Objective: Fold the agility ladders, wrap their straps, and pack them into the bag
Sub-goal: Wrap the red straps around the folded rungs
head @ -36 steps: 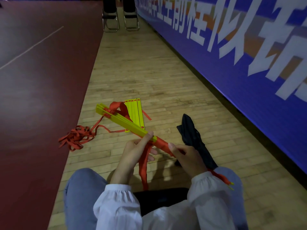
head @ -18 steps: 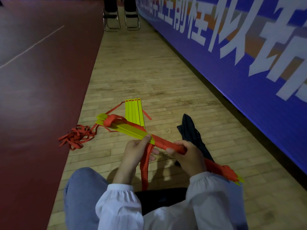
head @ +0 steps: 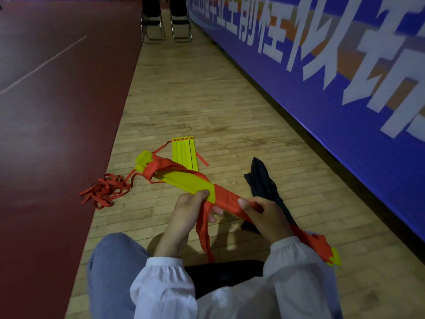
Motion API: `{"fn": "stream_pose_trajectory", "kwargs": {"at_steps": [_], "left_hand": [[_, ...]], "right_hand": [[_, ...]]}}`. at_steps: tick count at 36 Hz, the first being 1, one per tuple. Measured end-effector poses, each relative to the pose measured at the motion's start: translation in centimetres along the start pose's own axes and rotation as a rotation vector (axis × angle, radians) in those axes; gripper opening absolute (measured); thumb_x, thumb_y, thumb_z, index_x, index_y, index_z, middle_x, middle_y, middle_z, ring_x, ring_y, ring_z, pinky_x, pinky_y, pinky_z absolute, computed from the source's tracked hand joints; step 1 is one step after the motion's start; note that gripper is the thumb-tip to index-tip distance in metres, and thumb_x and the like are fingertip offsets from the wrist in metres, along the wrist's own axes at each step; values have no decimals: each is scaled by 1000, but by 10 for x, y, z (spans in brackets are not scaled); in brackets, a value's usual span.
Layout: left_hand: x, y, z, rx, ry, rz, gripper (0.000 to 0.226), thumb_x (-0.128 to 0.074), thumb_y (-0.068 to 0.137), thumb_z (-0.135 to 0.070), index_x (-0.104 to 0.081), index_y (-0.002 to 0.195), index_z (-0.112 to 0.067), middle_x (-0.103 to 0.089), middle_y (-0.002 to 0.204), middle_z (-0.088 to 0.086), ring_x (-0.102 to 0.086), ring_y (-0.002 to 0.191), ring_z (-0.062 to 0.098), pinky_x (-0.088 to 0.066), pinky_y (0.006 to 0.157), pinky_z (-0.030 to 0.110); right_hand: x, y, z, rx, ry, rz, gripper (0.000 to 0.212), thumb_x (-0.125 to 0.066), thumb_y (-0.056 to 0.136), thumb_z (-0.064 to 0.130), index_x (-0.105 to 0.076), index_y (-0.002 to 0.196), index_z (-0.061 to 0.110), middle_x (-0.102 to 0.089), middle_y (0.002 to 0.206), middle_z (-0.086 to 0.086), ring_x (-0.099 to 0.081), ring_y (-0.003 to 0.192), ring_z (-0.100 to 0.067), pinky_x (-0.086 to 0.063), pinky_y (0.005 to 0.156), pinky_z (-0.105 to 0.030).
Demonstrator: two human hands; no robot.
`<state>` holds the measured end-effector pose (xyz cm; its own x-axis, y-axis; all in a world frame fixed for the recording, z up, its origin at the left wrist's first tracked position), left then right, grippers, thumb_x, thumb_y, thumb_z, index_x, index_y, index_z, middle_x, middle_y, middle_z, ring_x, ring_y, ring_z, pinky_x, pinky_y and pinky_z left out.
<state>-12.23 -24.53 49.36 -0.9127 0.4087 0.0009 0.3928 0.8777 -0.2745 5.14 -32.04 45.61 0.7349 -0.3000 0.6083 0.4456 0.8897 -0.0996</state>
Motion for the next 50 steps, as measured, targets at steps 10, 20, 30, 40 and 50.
{"fn": "stream_pose_trajectory", "kwargs": {"at_steps": [10,20,30,40,50], "left_hand": [[5,5,1,55,73,3,53,-43,98,-29,-66,55,-7,-61,60,19,-54,46,19,-40,44,19],[12,0,4,146,16,-149,60,-48,88,-61,-65,71,-7,-66,64,11,-61,52,14,-44,46,15],[12,2,5,158,23,-184,59,-57,82,-64,-66,68,-7,-64,59,13,-59,50,19,-44,46,17],[11,3,7,210,-2,-226,45,-55,87,-49,-64,68,-9,-63,54,10,-56,46,18,-41,47,21],[9,-3,2,85,-28,-246,38,-55,89,-34,-66,68,-5,-64,56,14,-57,52,22,-45,58,29]], "right_hand": [[-1,0,2,48,129,-160,39,-55,60,71,-63,72,35,-65,73,15,-61,75,-2,-44,68,-25],[0,-3,12,126,-40,-352,21,-81,68,43,-70,75,27,-56,70,23,-59,80,-13,-40,83,-32],[2,-5,14,121,-61,-353,22,-83,68,40,-69,74,25,-53,72,23,-51,82,-9,-30,84,-29],[1,-6,19,150,-88,-356,23,-85,63,41,-66,69,28,-52,69,25,-59,82,-14,-44,86,-42],[1,-5,16,60,-89,78,24,-70,82,45,-55,82,27,-63,82,7,-61,80,-13,-47,73,-30]]}}
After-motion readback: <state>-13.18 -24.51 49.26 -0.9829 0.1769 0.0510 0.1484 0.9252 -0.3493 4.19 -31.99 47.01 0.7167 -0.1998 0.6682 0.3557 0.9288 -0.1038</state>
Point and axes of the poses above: each hand's wrist, its own y-axis towards the middle knuckle, its own x-axis out of the back of the hand, z = x × y, the point moved 3 cm from there along y, towards the middle knuckle
